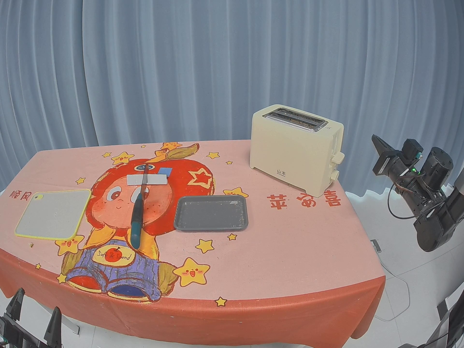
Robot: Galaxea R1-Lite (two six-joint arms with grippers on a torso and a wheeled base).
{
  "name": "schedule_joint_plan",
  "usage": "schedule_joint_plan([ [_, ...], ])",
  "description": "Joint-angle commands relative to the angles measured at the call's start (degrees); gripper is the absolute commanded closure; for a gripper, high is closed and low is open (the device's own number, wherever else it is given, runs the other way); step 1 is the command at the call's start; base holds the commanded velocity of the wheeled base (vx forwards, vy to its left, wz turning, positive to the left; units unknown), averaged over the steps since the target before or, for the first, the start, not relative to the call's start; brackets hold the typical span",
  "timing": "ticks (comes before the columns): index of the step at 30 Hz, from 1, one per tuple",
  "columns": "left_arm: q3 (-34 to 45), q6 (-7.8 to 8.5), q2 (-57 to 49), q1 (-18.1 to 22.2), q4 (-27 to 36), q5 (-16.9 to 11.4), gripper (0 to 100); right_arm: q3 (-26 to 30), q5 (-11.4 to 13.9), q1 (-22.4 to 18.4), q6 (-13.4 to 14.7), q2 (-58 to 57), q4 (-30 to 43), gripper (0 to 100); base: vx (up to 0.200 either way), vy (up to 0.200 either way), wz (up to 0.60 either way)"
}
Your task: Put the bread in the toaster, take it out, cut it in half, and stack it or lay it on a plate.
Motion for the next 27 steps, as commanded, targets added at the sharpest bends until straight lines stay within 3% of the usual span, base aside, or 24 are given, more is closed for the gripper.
schedule_joint_plan([
  [1,1.0,0.02,-0.9,0.0,0.0,0.0,0,0.1,0.0,-0.1,0.0,0.0,0.0,100,0.000,0.000,0.00],
  [27,1.0,0.02,-0.9,0.0,0.1,0.0,0,0.1,0.0,-0.1,-0.2,-0.2,0.0,100,0.000,0.000,0.00],
])
